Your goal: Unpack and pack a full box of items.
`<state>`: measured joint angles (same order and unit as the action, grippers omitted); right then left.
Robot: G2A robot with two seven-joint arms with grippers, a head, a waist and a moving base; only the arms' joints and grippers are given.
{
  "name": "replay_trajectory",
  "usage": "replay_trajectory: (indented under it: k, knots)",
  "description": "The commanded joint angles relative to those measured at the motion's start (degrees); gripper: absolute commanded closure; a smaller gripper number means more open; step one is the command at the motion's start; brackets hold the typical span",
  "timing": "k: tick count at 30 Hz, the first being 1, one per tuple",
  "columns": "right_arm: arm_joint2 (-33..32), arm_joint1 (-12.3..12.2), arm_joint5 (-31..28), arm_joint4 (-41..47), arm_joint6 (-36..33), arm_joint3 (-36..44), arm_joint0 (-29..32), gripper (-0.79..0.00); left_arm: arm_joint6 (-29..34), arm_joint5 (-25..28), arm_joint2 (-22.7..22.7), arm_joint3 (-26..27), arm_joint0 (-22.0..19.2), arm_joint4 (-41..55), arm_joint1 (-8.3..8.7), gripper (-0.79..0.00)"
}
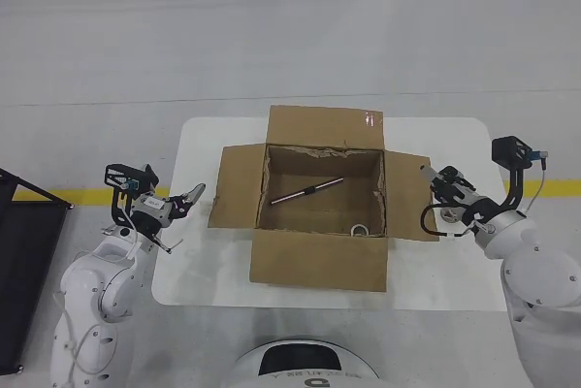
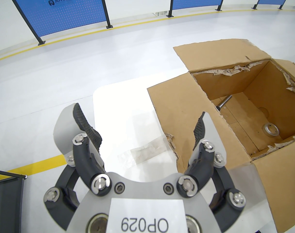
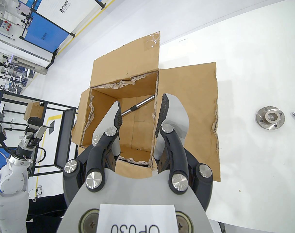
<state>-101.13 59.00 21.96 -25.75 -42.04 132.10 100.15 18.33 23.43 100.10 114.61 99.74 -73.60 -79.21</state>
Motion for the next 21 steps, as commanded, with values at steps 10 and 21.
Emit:
replay_trajectory:
  k: [10, 21]
  knots:
    - [2.4, -0.1, -1.6, -1.6, -1.3, -0.6, -1.3, -0.785, 0.0, 0.0, 0.0, 0.0, 0.0, 0.0, 0.0, -0.785]
    - [23.6, 0.3, 0.1, -9.4, -12.2, -11.5, -22.4, -0.785, 0.0, 0.0, 0.0, 0.0, 0.0, 0.0, 0.0, -0.785]
